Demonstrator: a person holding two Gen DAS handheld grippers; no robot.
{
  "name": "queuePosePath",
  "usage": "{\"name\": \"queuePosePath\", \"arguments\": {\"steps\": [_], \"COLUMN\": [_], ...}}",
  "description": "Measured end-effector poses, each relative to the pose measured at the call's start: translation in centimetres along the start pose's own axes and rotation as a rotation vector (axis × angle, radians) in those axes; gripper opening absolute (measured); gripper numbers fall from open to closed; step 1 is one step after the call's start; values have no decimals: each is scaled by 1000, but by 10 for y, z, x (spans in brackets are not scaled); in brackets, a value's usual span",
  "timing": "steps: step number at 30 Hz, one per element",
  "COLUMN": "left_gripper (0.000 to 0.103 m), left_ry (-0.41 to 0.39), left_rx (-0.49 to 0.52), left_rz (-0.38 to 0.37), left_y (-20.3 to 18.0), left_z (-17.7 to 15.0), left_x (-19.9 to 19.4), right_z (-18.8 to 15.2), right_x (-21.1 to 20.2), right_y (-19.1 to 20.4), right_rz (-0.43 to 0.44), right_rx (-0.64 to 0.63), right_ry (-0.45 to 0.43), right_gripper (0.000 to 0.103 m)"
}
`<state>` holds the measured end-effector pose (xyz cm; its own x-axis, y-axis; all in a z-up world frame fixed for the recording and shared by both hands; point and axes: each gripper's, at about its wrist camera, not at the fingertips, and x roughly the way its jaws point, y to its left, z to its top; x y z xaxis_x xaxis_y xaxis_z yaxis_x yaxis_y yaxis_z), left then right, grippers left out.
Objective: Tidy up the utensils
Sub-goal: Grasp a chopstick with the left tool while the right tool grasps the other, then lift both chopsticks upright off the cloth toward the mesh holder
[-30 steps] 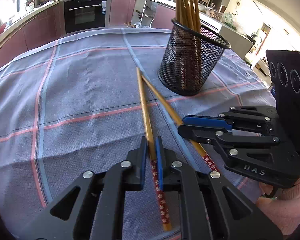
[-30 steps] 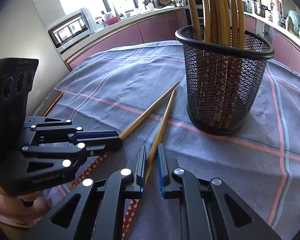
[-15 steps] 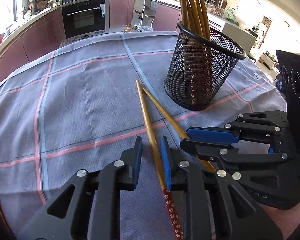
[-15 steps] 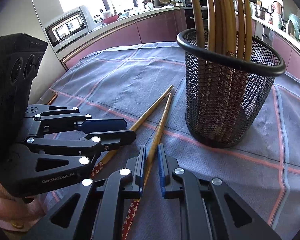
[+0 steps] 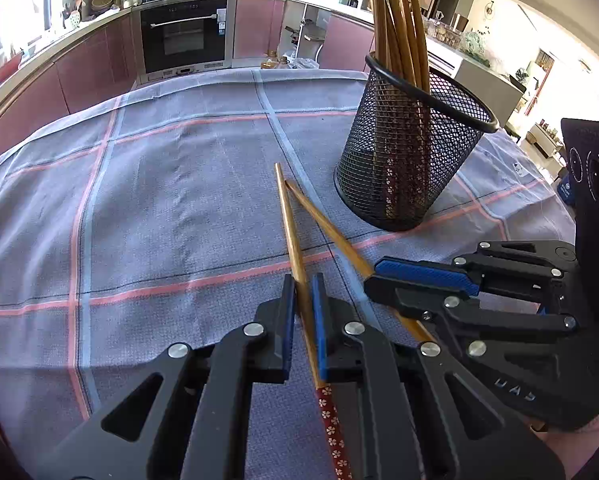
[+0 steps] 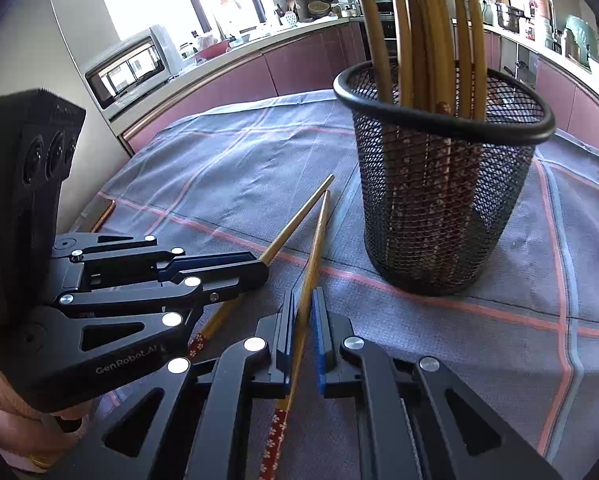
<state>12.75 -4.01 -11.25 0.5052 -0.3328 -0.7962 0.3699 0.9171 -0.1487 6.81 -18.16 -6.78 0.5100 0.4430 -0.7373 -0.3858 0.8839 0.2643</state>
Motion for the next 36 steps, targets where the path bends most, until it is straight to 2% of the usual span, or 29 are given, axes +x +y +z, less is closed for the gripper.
{"name": "queuePosePath", "arguments": {"steps": [8, 23, 31, 36], "left_gripper": [8, 9, 8, 8], "left_ry": [-17, 33, 24, 4], "left_rx": [-19, 11, 6, -9], "left_rz": [-27, -18, -11, -39], "left_y": [3, 0, -1, 1], "left_z": [-6, -10, -5, -5], "left_x": [-15, -3, 1, -9], "right_z": [-1, 0, -1, 1], "right_x": [-14, 6, 5, -11], "right_y": [-2, 1, 3, 5], "right_rz": [36, 22, 14, 36], "right_rx": [15, -3, -16, -28], "right_ry": [-33, 33, 23, -24], "right_gripper": [6, 9, 6, 6]}}
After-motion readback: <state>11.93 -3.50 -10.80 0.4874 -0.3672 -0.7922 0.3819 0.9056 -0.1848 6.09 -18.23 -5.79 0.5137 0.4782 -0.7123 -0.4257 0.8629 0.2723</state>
